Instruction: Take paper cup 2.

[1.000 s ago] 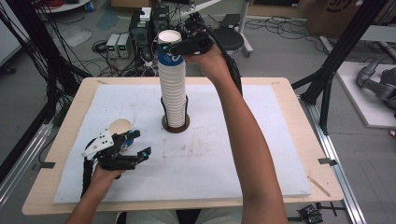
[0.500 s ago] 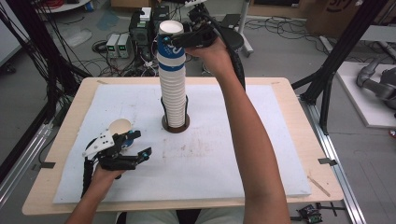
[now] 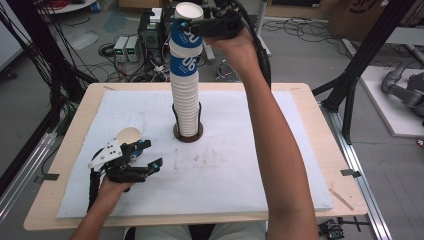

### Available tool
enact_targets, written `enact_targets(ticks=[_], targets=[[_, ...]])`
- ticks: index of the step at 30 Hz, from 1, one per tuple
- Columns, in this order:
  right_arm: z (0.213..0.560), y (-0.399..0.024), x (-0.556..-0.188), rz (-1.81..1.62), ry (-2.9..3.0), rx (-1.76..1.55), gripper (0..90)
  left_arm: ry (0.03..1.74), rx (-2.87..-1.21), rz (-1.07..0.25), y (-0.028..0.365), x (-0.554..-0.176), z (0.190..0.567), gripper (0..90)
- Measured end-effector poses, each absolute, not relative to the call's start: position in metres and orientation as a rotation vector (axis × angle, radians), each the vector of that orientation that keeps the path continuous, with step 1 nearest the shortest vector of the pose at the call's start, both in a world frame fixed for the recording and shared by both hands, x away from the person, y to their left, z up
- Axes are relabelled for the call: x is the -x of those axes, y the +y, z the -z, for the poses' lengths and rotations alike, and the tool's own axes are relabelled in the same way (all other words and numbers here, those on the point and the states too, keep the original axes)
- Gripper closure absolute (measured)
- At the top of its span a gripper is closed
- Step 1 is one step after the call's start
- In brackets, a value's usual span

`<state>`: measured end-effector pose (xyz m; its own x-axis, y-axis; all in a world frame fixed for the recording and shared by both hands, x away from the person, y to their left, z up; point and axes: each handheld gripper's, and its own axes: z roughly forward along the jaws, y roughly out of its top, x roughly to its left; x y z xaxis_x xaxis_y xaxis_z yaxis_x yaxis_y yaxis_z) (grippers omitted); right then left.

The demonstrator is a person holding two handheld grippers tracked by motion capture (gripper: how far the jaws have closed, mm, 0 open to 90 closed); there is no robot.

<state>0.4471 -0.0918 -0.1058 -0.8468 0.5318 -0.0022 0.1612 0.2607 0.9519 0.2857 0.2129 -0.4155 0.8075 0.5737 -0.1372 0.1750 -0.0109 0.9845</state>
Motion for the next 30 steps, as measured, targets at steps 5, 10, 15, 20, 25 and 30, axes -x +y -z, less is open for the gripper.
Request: enact_targets(ticks=[5, 10, 15, 20, 25, 30], targets=[[0.098, -0.107, -0.44, -1.638, 2.165, -0.645, 29.7, 0.609, -1.577, -0.344, 0.213, -0.285, 0.415, 17.7], [0.092, -0.124, -0.43, -1.629, 2.145, -0.641, 29.7, 0.603, -1.574, -0.338, 0.211, -0.285, 0.415, 17.7], [0.094, -0.143, -0.417, -1.601, 2.143, -0.637, 29.7, 0.593, -1.581, -0.334, 0.209, -0.285, 0.415, 17.7], [0.103, -0.163, -0.404, -1.565, 2.154, -0.638, 29.7, 0.586, -1.585, -0.331, 0.207, -0.284, 0.415, 17.7], [0.127, -0.181, -0.39, -1.525, 2.192, -0.625, 29.7, 0.579, -1.581, -0.326, 0.203, -0.283, 0.415, 17.7], [0.156, -0.197, -0.378, -1.481, 2.23, -0.627, 29.7, 0.57, -1.587, -0.32, 0.201, -0.282, 0.415, 17.7]])
